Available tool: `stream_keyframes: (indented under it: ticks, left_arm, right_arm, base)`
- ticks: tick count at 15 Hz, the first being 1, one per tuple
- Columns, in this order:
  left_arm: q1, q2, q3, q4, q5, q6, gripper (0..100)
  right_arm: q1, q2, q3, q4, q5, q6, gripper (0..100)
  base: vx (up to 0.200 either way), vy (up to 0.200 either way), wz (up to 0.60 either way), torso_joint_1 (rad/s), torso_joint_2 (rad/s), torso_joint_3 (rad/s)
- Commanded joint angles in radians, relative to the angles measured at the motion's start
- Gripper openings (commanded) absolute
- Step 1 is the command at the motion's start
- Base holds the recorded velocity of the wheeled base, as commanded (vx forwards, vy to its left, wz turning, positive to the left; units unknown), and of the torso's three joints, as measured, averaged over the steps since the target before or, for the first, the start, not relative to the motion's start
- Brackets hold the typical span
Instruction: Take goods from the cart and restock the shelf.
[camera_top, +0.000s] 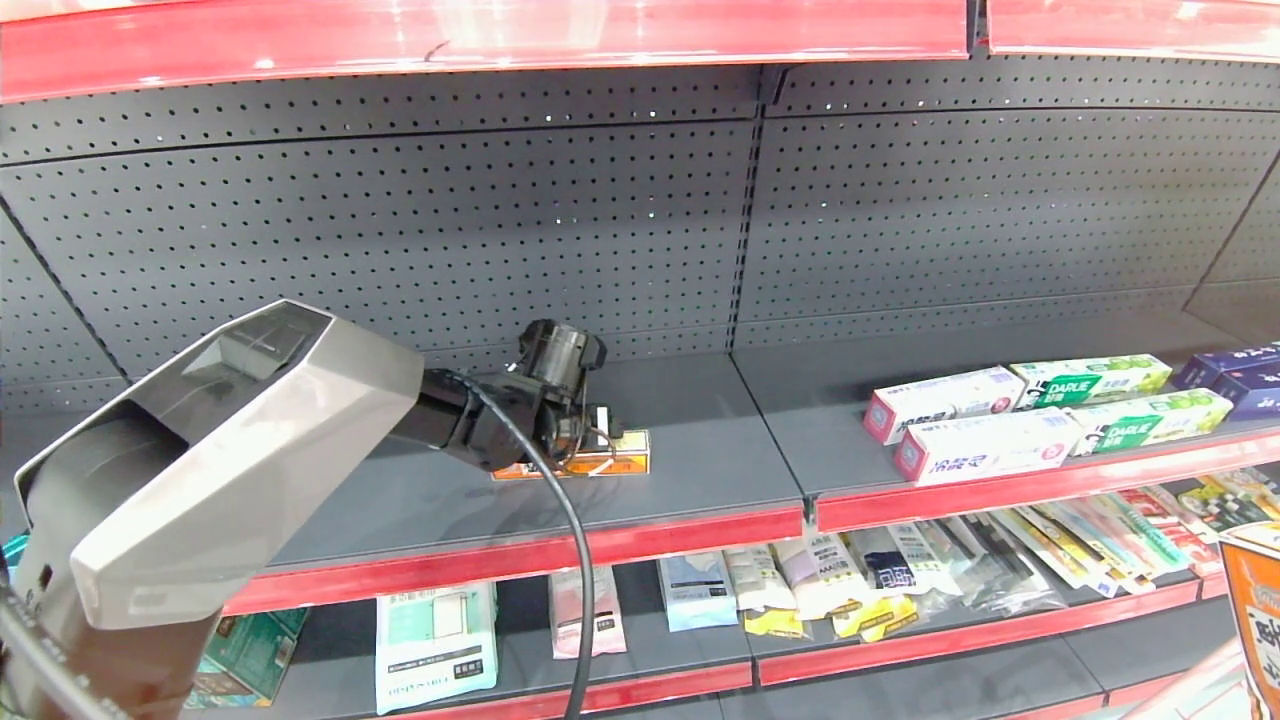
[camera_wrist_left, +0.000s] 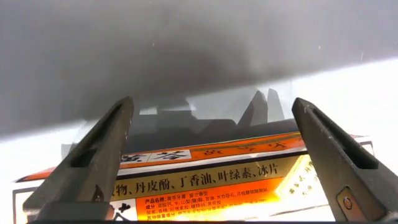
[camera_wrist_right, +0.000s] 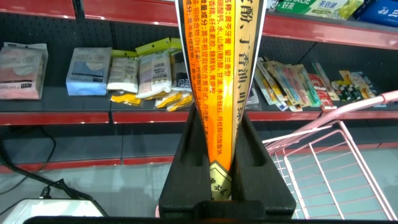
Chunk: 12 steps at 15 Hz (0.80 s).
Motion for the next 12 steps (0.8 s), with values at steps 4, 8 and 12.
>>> stream_keyframes:
  ticks: [4, 8, 12]
  left_arm:
    - [0.004, -0.066, 0.106, -0.006, -0.024, 0.002, 100]
    - [0.012, -0.088, 0.154, -0.009, -0.024, 0.001, 100]
    - [0.02, -0.1, 0.175, -0.01, -0.026, 0.001, 100]
  right_arm:
    - [0.0, -0.003, 0.0, -0.001, 0.0, 0.0, 0]
    - [0.0, 0.0, 0.0, -0.001, 0.0, 0.0, 0]
    - [0.0, 0.004, 0.0, -0.001, 0.0, 0.0, 0]
  base:
    - [0.0, 0.0, 0.0, 0.0, 0.0, 0.0]
    - [0.0, 0.0, 0.0, 0.0, 0.0, 0.0]
    - [0.0, 0.0, 0.0, 0.0, 0.0, 0.0]
